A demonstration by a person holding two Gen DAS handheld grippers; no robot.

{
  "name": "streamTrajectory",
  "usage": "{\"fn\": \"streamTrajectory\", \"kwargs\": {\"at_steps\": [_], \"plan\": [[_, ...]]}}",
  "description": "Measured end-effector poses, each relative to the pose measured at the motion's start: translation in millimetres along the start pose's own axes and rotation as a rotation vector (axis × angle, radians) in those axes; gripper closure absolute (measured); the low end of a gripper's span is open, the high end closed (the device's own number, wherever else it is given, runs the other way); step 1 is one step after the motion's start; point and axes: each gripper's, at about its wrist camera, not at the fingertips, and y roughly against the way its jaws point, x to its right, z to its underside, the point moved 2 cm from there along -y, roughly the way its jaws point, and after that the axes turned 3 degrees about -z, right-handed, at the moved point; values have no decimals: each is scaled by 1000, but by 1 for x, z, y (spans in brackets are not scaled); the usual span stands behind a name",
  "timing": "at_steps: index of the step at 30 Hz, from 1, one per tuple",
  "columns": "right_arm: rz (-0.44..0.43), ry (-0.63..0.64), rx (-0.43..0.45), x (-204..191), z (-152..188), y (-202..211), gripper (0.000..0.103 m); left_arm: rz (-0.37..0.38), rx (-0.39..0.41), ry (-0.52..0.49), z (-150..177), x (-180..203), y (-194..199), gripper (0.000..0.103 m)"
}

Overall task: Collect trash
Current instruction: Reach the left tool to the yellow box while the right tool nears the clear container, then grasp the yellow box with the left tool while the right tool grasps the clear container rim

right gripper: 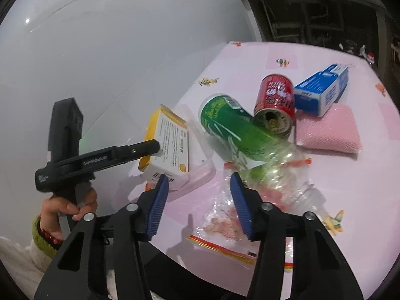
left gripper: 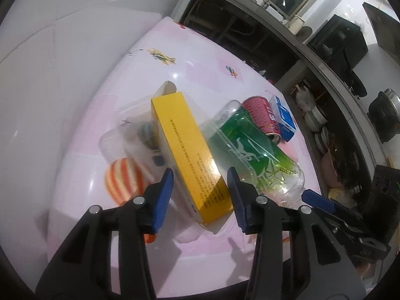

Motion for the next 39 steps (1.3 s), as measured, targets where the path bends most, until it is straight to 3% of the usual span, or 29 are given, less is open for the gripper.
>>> {"fn": "streamTrajectory", "kwargs": {"at_steps": [15, 35, 39], "plan": [[8, 5, -26, -10, -4, -18, 57, -52, -22, -12, -3, -9, -9, 62], [79, 75, -116, -15, -32, -77, 83, -51, 12, -57, 4, -9, 1, 68], [88, 87, -149, -16, -33, -90, 85, -49, 17, -60, 5, -10, 2, 68]]}}
